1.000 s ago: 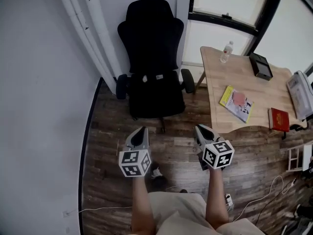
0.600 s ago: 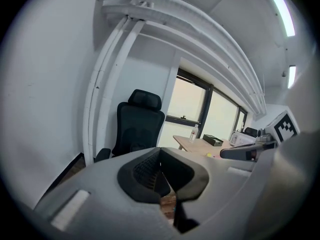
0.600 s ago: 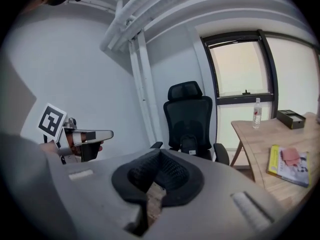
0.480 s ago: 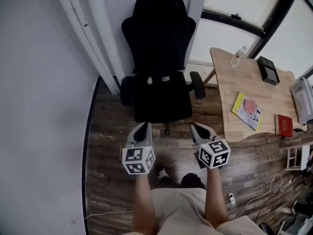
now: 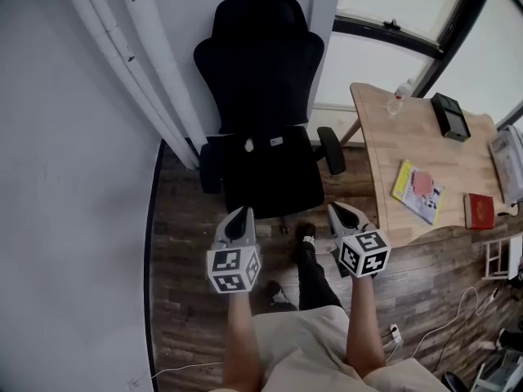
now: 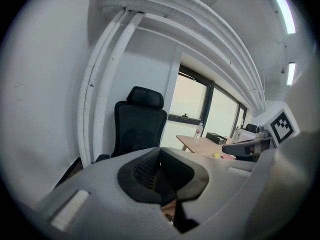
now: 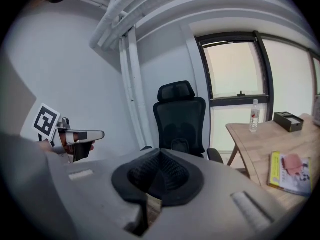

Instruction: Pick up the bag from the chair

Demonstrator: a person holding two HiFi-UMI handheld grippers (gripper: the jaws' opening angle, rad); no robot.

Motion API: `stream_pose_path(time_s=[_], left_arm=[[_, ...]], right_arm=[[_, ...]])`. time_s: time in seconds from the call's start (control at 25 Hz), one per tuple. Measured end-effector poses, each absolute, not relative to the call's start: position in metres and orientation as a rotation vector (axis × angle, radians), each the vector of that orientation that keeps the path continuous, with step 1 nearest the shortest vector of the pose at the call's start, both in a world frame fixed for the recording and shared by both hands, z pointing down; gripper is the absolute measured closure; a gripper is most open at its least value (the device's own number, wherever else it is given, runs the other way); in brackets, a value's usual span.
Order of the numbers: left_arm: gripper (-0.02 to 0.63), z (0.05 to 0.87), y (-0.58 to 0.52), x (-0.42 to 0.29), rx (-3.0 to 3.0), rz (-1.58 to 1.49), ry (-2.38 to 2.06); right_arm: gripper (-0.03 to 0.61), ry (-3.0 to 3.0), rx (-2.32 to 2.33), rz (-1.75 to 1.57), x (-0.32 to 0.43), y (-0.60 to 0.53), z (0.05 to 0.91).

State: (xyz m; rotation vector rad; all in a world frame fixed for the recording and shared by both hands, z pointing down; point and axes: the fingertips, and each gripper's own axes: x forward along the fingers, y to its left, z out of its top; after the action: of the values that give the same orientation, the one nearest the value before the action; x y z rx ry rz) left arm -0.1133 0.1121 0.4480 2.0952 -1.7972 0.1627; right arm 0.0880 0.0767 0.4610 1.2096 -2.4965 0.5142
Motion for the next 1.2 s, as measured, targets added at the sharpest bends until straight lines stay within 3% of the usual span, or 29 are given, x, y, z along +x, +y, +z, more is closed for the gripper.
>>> stream_pose_path(time_s=[0.72,0.96,1.2], left_arm=[[0.607,0.438,-0.099,-0.148,1.962,0.269,-1.950],[0.607,0.482,-0.162,-0.152,1.832,0.242,-1.966],[0.607,0.550,-0.206,-0.189,1.776,0.219,-1.929]], right_arm=[[0.580,-2.580,1.030,0.588,0.035,-0.188,0.468],[0.580,-2.671,0.913,0.861,0.021,-0.259,0.491],[0.580,-2.626,0.933,0.838,-0.009,-0.325,0.532]])
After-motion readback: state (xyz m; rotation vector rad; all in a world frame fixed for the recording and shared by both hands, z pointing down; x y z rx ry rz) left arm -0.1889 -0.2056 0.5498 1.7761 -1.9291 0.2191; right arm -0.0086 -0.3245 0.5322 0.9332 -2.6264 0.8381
